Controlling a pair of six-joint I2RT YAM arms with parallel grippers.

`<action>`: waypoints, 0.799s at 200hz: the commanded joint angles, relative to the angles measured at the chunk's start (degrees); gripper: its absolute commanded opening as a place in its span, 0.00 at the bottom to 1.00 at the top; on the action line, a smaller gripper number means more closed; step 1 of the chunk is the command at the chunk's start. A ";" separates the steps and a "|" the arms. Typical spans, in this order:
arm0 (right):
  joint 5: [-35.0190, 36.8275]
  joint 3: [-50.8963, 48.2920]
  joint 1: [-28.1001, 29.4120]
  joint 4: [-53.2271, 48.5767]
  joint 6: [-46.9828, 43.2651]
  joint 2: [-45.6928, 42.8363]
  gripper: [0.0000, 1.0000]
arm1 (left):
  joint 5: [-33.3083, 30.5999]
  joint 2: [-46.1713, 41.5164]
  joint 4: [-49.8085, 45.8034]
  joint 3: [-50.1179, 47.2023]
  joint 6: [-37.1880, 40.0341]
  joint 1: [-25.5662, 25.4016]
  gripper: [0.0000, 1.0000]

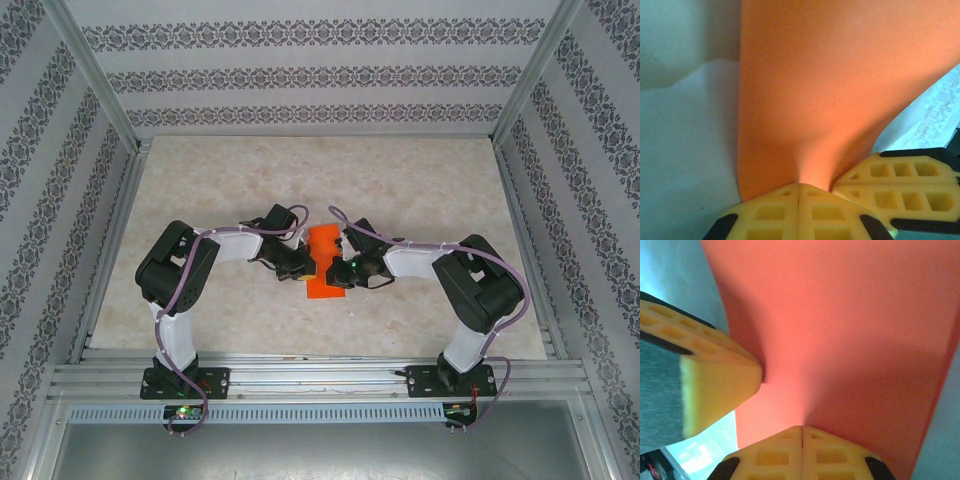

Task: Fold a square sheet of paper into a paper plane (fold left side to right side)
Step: Hold the square sheet of paper at the center of the table, then first fold the square sheet of paper in half at the center of the table.

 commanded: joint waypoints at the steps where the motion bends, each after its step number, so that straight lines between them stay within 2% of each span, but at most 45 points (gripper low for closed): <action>1: 2.67 -1.11 0.69 -2.58 -0.40 1.57 0.00 | -2.04 -0.75 -1.55 0.99 0.03 -0.82 0.00; 62: 5.67 -1.35 0.84 -5.81 -1.73 2.45 0.00 | -1.26 -0.39 0.91 4.82 1.10 0.07 0.01; 96: 7.30 -0.82 0.86 -7.48 -2.38 2.81 0.00 | -1.21 1.33 1.13 7.22 4.44 0.69 0.00; 160: 8.67 0.04 0.91 -9.22 -3.07 3.17 0.00 | -0.79 4.35 4.55 5.78 4.49 2.56 0.00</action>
